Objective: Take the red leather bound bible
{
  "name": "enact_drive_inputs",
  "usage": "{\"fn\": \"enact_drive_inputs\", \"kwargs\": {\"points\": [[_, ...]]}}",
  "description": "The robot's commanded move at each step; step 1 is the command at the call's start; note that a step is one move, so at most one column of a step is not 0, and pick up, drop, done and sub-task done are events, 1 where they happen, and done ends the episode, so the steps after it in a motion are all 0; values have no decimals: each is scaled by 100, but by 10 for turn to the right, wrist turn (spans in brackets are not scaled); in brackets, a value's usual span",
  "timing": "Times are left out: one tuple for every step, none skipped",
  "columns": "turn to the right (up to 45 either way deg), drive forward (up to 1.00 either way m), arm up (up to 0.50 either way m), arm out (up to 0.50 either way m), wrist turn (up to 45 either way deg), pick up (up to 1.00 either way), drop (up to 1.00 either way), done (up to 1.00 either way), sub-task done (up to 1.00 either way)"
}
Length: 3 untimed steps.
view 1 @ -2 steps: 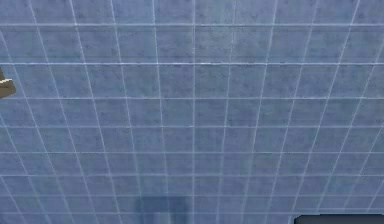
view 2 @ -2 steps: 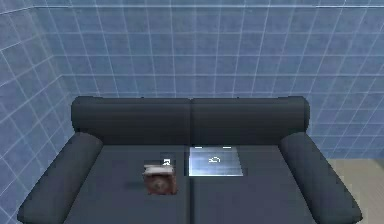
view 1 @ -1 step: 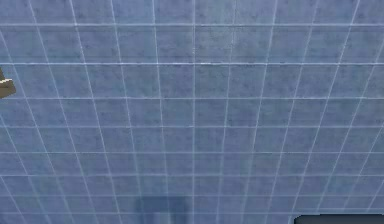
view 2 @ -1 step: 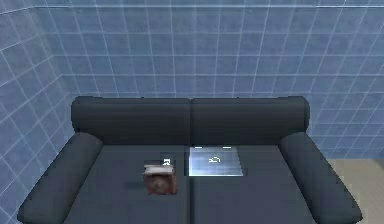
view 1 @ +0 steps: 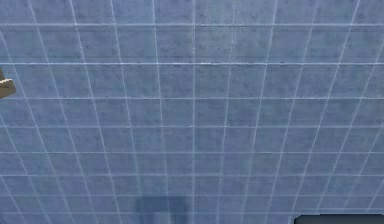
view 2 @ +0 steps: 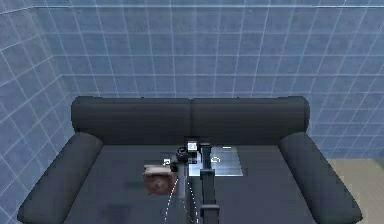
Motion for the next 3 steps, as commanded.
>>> {"fn": "enact_drive_inputs", "kwargs": {"points": [[0, 0, 0, 0, 450, 0, 0, 0, 0], [0, 0, 0, 0, 450, 0, 0, 0, 0], [0, 0, 0, 0, 450, 0, 0, 0, 0]]}}
